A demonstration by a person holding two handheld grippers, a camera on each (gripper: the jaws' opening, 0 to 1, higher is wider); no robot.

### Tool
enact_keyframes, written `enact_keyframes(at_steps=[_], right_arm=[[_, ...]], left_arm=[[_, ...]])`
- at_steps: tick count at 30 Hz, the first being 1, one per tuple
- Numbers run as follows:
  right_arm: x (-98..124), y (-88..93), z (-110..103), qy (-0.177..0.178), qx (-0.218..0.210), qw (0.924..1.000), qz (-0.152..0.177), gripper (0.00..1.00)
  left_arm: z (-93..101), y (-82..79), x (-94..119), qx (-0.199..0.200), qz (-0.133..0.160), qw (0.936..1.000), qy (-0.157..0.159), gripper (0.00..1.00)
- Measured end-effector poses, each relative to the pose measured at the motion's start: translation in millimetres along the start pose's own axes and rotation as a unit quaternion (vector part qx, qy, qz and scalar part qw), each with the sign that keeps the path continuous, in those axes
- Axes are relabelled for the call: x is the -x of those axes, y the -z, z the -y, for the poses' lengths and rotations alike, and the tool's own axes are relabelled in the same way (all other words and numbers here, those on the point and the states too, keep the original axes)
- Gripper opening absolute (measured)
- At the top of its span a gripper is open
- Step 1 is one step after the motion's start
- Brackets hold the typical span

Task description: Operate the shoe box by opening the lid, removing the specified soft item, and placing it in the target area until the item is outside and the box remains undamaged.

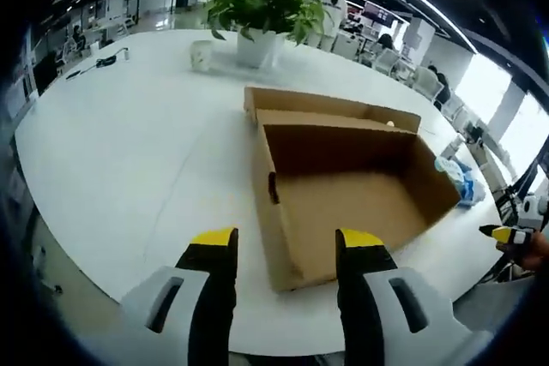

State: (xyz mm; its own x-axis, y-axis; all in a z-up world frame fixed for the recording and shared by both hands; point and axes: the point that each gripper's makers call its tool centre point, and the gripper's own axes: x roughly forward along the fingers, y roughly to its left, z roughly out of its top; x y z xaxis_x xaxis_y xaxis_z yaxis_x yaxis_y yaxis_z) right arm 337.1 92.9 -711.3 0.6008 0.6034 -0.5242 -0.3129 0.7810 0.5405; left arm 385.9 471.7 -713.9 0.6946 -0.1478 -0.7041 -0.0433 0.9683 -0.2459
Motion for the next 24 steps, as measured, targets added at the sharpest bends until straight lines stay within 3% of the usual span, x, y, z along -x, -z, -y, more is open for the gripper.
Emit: enact_keyframes(at_steps=[7,11,18,24], right_arm=[[0.7,2.2,-0.7,0.0,-0.01,0.9999,0.002,0.43],[0.7,4.8,-2.7,-0.001,-0.009,1.0,-0.001,0.43],[-2.5,2.6,-5.9,-0.001,-0.007,1.0,-0.007,0.41],[-16.2,-18.0,-16.6,0.0,0.01,0.9999,-0.009,0.41]], left_arm=[[-3.9,12.2,-8.2,0.064,-0.018,0.9977,-0.007,0.26],[-10.7,11.3,-13.0,0.067,-0.02,0.9974,-0.018,0.14],[-9.2,10.8,-13.5,0.051,-0.012,0.9982,-0.027,0.12],[-9.5,11.2,-12.7,0.068,-0.006,0.9973,-0.026,0.12]])
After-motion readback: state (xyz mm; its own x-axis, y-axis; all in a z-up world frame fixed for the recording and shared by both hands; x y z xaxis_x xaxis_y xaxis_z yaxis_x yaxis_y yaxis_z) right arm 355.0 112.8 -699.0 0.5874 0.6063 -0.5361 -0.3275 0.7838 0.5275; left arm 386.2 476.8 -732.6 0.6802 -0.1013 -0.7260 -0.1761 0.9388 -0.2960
